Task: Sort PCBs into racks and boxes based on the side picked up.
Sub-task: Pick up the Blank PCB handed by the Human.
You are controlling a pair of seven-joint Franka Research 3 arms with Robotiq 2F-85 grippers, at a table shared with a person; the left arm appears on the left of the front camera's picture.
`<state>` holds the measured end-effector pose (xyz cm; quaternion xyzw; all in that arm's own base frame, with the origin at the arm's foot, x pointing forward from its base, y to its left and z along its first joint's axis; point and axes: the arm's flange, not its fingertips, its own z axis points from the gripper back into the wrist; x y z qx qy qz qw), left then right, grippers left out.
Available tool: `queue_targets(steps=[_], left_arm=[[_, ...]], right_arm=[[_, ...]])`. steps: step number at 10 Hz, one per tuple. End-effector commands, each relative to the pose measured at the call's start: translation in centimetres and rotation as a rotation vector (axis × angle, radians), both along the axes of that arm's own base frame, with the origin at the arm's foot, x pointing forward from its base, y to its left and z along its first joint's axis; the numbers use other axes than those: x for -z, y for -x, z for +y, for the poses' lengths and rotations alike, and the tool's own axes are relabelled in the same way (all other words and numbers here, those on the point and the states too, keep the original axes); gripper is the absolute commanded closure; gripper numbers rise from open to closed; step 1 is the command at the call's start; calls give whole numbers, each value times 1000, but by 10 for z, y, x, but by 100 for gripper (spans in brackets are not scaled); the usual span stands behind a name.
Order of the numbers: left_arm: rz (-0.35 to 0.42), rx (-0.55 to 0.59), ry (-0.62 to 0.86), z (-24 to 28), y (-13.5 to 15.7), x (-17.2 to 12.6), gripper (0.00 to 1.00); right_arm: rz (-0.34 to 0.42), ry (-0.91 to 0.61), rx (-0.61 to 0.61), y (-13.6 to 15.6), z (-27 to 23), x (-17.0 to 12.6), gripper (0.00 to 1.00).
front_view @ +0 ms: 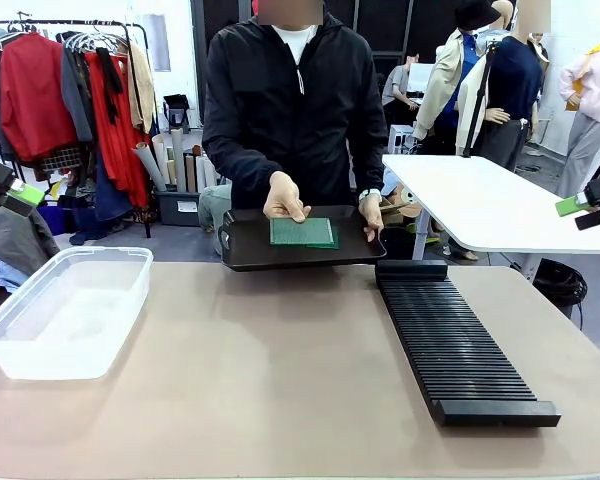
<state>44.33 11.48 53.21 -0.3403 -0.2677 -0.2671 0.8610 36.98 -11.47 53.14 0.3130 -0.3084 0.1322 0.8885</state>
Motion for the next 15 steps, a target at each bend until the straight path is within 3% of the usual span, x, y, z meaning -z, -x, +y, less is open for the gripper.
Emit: queue_targets(steps=[1, 9, 15], left_arm=[[-1, 0, 7, 0, 1, -2, 0], [-1, 0, 7, 0, 1, -2, 0], [-1, 0, 7, 0, 1, -2, 0]], right_arm=[[37, -47, -27, -14, 4, 7, 0], [271, -200, -65, -60, 31, 83, 0], [358, -348, -152, -65, 69, 92, 0]])
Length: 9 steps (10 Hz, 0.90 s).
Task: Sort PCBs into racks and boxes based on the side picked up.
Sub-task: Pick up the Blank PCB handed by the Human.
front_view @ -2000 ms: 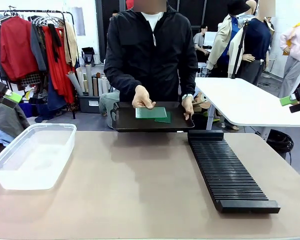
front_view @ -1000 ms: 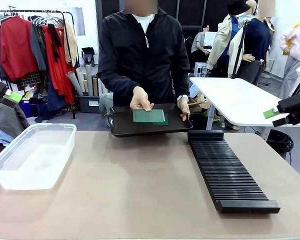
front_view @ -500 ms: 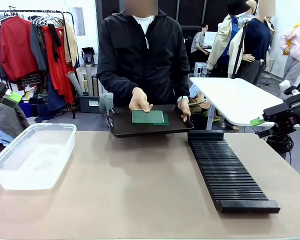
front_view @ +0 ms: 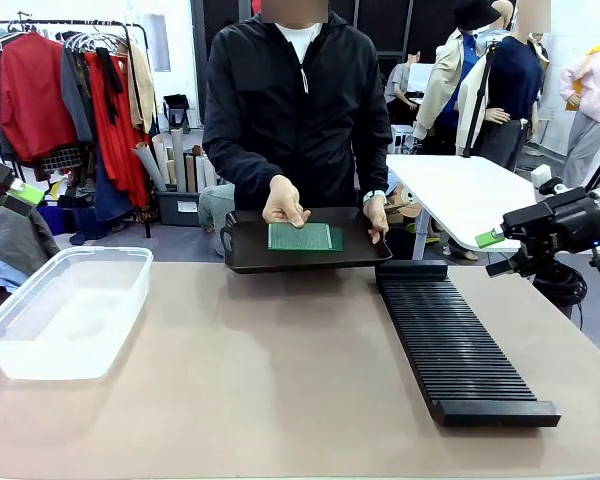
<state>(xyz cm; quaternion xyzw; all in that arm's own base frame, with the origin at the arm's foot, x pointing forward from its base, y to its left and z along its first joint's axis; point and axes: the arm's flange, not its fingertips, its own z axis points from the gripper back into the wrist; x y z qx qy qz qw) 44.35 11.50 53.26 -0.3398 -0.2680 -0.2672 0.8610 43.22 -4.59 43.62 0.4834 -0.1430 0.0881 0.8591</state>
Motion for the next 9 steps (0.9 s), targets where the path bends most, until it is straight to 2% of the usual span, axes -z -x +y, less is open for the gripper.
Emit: queue_targets(steps=[1, 4, 6, 9], left_arm=[[0, 0, 8, -1, 1, -1, 0], [0, 0, 8, -1, 1, -1, 0], [0, 0, 8, -1, 1, -1, 0], [0, 0, 8, -1, 1, -1, 0]], right_arm=[[16, -60, -11, 0, 8, -2, 0], [-11, -169, -3, -5, 21, 9, 0], [-58, -227, 40, -10, 33, 18, 0], [-96, -263, 42, -27, 55, 41, 0]])
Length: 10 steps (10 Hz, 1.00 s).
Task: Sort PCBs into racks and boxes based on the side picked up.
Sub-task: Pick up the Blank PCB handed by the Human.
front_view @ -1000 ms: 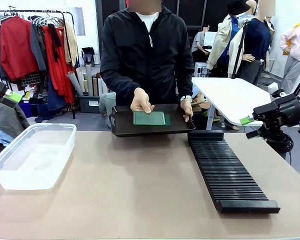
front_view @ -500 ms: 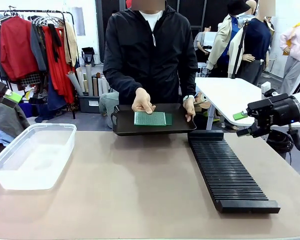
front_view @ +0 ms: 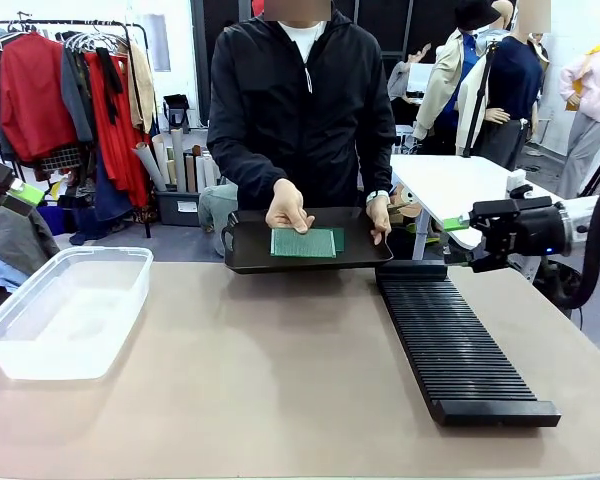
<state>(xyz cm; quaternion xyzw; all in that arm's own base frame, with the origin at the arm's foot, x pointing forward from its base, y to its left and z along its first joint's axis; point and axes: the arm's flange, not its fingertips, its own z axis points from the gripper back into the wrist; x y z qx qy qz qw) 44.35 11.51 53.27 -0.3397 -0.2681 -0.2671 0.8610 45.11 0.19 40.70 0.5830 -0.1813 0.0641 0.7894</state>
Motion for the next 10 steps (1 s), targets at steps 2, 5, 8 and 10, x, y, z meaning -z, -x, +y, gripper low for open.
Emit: queue_targets(steps=[2, 5, 8, 10], left_arm=[[0, 0, 8, -1, 1, -1, 0], [0, 0, 8, -1, 1, -1, 0], [0, 0, 8, -1, 1, -1, 0], [0, 0, 8, -1, 1, -1, 0]], right_arm=[[-65, -36, 0, -21, 23, 23, 0], [-85, -84, 26, -29, 46, 28, 0], [-78, -98, 47, -36, 65, 33, 0], [-75, -98, 55, -40, 74, 37, 0]])
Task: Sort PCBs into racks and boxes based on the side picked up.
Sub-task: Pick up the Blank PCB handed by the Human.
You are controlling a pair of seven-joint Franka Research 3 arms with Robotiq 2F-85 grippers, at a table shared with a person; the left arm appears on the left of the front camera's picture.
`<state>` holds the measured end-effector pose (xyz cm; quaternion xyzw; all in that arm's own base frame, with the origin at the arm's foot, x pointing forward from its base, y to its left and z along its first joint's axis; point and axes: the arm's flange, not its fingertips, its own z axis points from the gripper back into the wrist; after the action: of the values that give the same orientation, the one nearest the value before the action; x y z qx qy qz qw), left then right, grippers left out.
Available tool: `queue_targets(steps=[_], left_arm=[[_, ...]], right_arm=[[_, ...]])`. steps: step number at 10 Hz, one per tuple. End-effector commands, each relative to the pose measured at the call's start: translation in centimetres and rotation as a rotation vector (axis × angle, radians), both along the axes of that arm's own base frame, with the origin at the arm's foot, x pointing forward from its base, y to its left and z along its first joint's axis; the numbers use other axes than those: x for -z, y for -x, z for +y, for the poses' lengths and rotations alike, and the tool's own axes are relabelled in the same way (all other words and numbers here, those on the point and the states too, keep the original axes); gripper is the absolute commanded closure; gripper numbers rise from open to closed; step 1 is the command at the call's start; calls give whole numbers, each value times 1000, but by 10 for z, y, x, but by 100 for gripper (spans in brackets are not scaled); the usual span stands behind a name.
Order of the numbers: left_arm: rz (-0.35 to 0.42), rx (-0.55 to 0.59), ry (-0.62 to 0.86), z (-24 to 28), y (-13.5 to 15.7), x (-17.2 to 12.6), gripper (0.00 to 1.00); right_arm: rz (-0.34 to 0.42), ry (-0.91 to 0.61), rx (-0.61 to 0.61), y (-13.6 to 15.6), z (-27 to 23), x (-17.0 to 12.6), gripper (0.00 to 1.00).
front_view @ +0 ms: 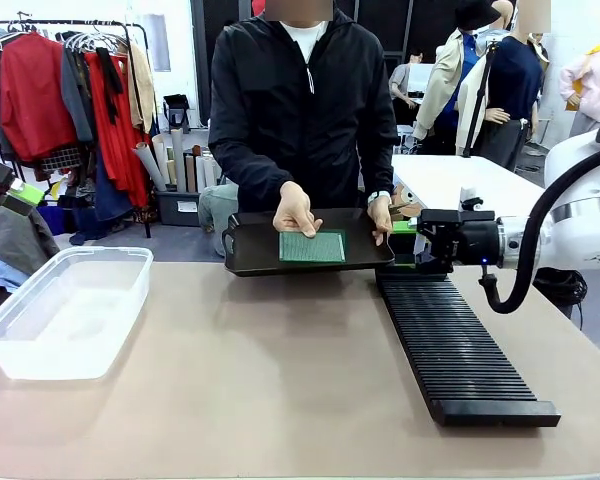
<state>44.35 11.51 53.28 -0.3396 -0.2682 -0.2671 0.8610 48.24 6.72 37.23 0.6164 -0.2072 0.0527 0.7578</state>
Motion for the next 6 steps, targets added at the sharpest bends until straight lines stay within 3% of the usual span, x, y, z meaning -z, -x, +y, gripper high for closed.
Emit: queue_targets(steps=[1, 6], left_arm=[[1, 0, 8, -1, 1, -1, 0], [1, 0, 8, -1, 1, -1, 0]], right_arm=[[-40, -3, 26, -11, 13, 4, 0], [-8, -14, 10, -17, 48, 12, 0]])
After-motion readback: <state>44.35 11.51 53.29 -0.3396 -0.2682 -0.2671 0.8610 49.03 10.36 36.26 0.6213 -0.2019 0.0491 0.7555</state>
